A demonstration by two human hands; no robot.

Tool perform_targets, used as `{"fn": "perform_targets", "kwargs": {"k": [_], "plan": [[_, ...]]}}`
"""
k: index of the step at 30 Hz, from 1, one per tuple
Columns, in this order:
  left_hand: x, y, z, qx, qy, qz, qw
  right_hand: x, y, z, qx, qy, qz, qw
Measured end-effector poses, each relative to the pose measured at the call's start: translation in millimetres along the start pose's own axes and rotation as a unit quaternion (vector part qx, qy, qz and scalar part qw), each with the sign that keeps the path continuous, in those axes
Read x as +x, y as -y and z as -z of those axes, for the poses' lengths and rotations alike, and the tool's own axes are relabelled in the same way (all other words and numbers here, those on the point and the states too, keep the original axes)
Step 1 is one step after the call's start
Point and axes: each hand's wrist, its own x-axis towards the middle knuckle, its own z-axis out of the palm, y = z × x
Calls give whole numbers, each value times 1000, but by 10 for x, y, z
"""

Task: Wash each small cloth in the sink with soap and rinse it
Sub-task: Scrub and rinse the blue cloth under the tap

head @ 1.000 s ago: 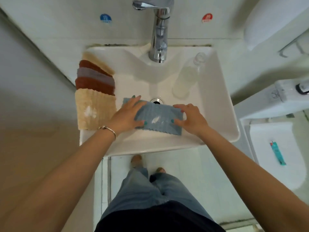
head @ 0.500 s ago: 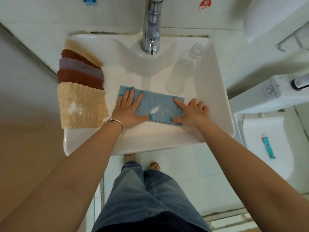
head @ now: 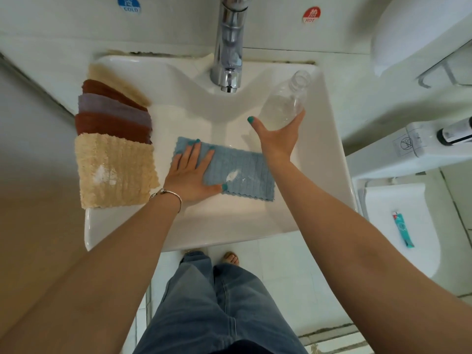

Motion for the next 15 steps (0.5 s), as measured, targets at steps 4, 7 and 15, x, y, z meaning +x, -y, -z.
{"fn": "perform_targets", "kwargs": {"k": [4, 7, 15], "plan": [[-5, 11, 10, -8, -1, -3, 1000, -7, 46, 57, -22, -22, 26, 999], [-4, 20, -4, -10, -2, -6, 1000, -107, 66, 299, -114, 22, 43, 992], [1, 8, -1, -8, -9, -3, 1000, -444, 124, 986, -365, 131, 114, 915]]}}
